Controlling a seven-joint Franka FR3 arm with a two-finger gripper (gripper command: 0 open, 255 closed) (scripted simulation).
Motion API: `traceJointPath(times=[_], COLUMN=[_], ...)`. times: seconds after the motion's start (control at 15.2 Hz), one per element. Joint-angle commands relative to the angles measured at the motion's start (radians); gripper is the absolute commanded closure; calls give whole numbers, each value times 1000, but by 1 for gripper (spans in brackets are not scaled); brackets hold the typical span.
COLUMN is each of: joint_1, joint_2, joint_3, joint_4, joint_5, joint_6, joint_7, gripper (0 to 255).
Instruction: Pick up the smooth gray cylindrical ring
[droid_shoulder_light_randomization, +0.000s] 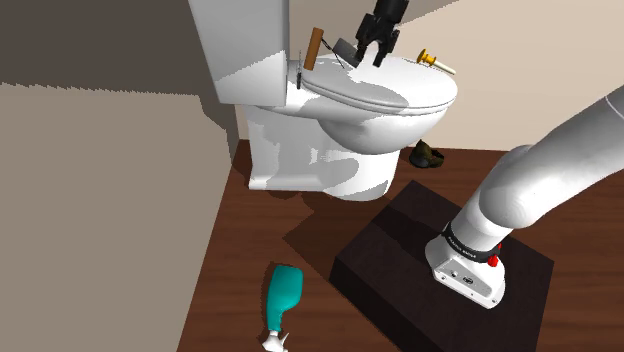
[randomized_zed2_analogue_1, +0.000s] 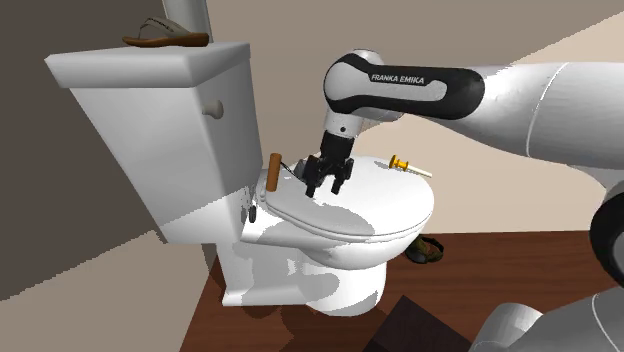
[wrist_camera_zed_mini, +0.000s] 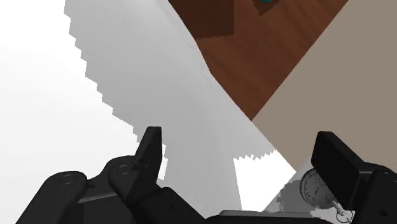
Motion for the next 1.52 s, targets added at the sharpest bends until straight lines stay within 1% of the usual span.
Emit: traceJointPath(times=[0.0,0.33,0.59,1.06,1.25,1.32,1.45], joint_1=[2,-10,-47,-41,-40,-40,-40], joint_2=[67,248,407,390,389,391,391], joint_3=[-30,-96,-134,-127,-127,-126,-126], joint_4=[71,286,487,376,367,369,370], joint_5=[48,191,324,320,320,320,320], joint_6=[2,-39,-105,-19,-12,-12,-12], joint_7=[-42,-138,-198,-239,-242,-241,-241], gripper=[0,0,0,0,0,255,255])
